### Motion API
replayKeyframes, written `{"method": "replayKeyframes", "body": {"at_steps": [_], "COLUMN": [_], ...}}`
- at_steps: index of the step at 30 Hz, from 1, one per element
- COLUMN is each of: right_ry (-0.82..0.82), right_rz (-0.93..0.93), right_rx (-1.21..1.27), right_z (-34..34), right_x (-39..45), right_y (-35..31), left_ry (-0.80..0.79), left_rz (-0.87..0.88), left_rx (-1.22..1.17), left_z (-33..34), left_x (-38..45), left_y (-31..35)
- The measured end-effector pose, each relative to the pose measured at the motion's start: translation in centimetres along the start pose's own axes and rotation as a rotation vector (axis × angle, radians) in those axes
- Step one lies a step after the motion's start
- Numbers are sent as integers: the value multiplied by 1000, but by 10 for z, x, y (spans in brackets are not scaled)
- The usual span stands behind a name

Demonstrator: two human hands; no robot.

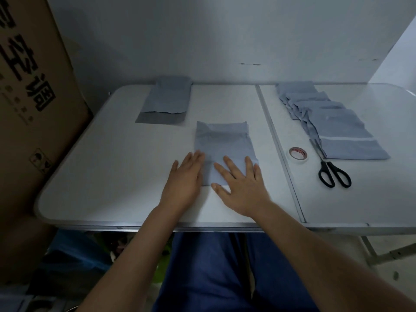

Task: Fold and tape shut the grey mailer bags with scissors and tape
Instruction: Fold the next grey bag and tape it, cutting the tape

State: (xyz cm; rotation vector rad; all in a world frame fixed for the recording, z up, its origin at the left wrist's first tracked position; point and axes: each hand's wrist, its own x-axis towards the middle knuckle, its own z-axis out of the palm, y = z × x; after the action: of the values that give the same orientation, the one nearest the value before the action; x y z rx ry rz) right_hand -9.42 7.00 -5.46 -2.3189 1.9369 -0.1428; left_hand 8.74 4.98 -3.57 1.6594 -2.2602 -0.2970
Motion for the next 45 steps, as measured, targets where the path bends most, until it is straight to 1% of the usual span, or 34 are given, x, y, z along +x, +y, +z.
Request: {"method": "replayKeyframes", "body": {"at_steps": [3, 5, 9, 14, 21, 24, 27, 29, 31, 33, 34, 35, 38, 40, 43, 45], "right_ry": [-14, -20, -12, 2, -8, -20, -45, 14, 196, 393, 448, 470, 486, 441, 321, 337], "right_rz": [0, -4, 4, 4, 43, 64, 45, 13, 7, 65, 122, 188, 357, 417, 412, 364], "right_rx": [-3, 0, -1, 2, -5, 11, 41, 112, 214, 286, 290, 274, 162, 120, 76, 159], "right_z": [-2, -2, -1, 0, -1, -1, -5, -8, -15, -28, -35, -40, -46, -44, -40, -40], "right_x": [0, 0, 0, -1, -3, -4, -6, -7, -7, -4, -2, -1, 0, 0, 0, 2], "right_y": [0, 0, 1, 1, 5, 17, 23, 25, 33, 52, 64, 76, 112, 128, 146, 153], "left_ry": [-91, -112, -110, -182, -186, -180, -191, -201, -170, -113, -93, -84, -96, -120, -129, -128], "left_rz": [164, 189, 128, 43, -16, -15, -17, -21, 16, 70, 93, 115, 187, 238, 305, 337], "left_rx": [60, 75, 125, 116, 103, 95, 68, 41, 31, 11, 11, 28, 100, 108, 42, -68], "left_z": [8, 14, 13, 5, 5, 5, 4, 1, -5, -12, -14, -16, -16, -12, -6, -3], "left_x": [5, 2, -3, -1, 0, -2, -1, -1, 2, 11, 18, 26, 54, 70, 90, 101], "left_y": [9, 6, -2, -7, -10, -10, -9, -8, -5, 3, 9, 15, 36, 51, 76, 92]}}
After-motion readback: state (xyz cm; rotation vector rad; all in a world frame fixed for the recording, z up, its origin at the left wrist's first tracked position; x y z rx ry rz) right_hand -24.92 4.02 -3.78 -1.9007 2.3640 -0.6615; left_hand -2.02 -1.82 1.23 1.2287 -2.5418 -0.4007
